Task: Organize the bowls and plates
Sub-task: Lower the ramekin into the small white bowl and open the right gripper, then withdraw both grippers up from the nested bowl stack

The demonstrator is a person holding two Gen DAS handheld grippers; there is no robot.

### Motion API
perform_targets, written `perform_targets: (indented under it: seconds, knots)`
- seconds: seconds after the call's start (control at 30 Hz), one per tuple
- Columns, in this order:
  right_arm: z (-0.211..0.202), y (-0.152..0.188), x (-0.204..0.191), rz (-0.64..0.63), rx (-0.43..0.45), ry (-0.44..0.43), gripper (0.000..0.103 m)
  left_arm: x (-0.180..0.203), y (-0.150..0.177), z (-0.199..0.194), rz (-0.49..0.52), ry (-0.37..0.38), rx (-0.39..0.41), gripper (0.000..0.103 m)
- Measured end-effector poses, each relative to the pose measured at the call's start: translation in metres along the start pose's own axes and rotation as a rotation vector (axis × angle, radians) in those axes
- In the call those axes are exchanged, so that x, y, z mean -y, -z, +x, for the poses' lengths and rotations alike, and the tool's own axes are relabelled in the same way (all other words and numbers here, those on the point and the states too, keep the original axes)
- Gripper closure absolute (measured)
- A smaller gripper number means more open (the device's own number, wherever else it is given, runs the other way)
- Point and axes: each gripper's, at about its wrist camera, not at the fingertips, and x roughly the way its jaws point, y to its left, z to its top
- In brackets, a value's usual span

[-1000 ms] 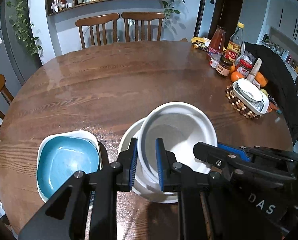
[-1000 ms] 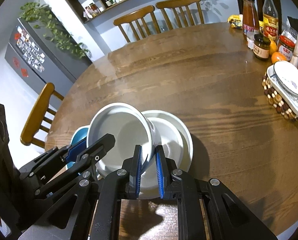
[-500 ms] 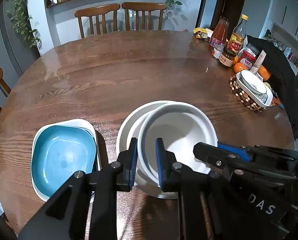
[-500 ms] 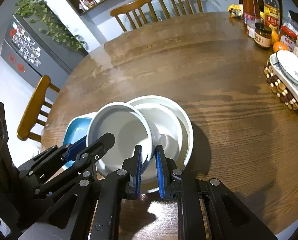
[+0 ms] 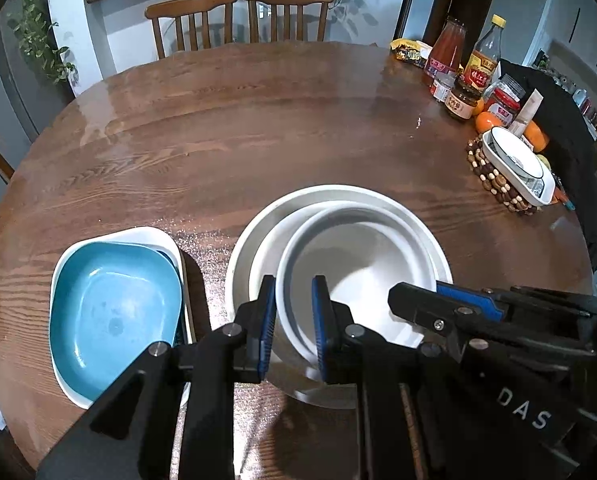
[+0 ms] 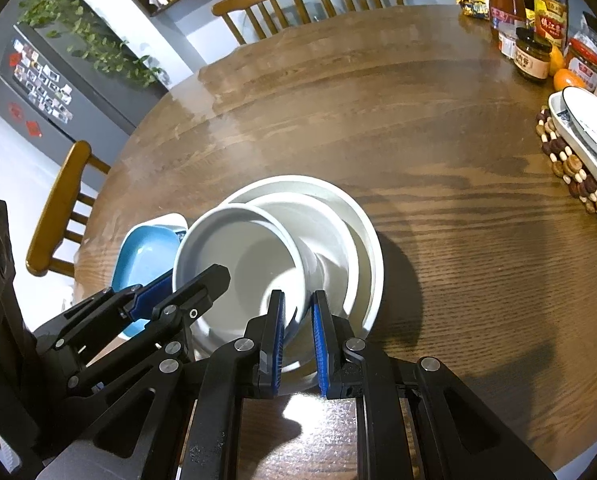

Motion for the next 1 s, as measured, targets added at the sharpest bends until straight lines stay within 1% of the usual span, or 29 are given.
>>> perform_targets:
  seconds: [0.1,0.17,0.23,0.27,0.33,0.37,0.43,0.47,0.53,0.57,0.6,0.63,0.67,0.7,0.77,0.8,0.87,0.9,1.0]
  knots:
    - [0.001,-0.002,0.0,0.001,-0.004,-0.001,0.086,0.0,-0.002,0.001,-0.004,0.002,-0.004,0.089]
    - [0.001,-0.003,0.0,-0.002,-0.001,-0.003,0.086,0.0,-0.003,0.0,0.0,-0.003,0.008,0.089]
    - [0.0,-0.003,0.0,-0.004,0.009,-0.007,0.086,-0.002,-0.003,-0.002,-0.006,-0.006,0.026,0.084]
    - [-0.002,-0.002,-0.001,-0.005,0.023,-0.005,0.086,-0.004,-0.003,-0.005,-0.019,0.008,0.038,0.082]
    - [-0.01,-0.002,-0.001,-0.016,0.055,0.0,0.085,-0.009,-0.004,-0.01,-0.044,0.013,0.057,0.063]
    - [-0.014,-0.002,-0.001,-0.021,0.071,-0.004,0.085,-0.011,-0.002,-0.015,-0.053,0.012,0.081,0.058]
    - [-0.026,0.001,-0.003,-0.045,0.114,-0.007,0.085,-0.014,0.002,-0.026,-0.054,0.014,0.127,0.046]
    - [-0.031,0.003,-0.003,-0.055,0.132,-0.001,0.084,-0.015,0.005,-0.032,-0.053,0.012,0.149,0.044]
    - [-0.041,0.011,-0.007,-0.086,0.17,0.01,0.079,-0.017,0.012,-0.045,-0.046,-0.011,0.197,0.032]
    - [-0.047,0.018,-0.01,-0.115,0.19,0.018,0.073,-0.019,0.018,-0.053,-0.041,-0.038,0.231,0.028]
    - [-0.05,0.023,-0.012,-0.137,0.207,0.018,0.067,-0.021,0.027,-0.062,-0.038,-0.076,0.27,0.02]
    - [-0.054,0.03,-0.017,-0.17,0.223,0.028,0.064,-0.023,0.031,-0.066,-0.039,-0.1,0.29,0.011]
    - [-0.057,0.037,-0.021,-0.2,0.234,0.037,0.057,-0.026,0.04,-0.073,-0.048,-0.123,0.316,0.008]
    - [-0.061,0.045,-0.025,-0.234,0.248,0.044,0.051,-0.03,0.047,-0.077,-0.059,-0.136,0.331,0.001]
    - [-0.067,0.059,-0.033,-0.288,0.267,0.04,0.047,-0.037,0.064,-0.087,-0.078,-0.149,0.355,0.001]
    - [-0.069,0.066,-0.036,-0.311,0.271,0.036,0.045,-0.039,0.071,-0.091,-0.075,-0.168,0.36,0.001]
    - [-0.073,0.076,-0.04,-0.355,0.274,0.03,0.045,-0.039,0.08,-0.095,-0.056,-0.207,0.36,0.001]
    - [-0.072,0.079,-0.04,-0.37,0.269,0.032,0.045,-0.04,0.085,-0.095,-0.048,-0.214,0.352,0.001]
    - [-0.067,0.081,-0.033,-0.369,0.249,0.016,0.045,-0.041,0.092,-0.089,-0.053,-0.178,0.307,0.001]
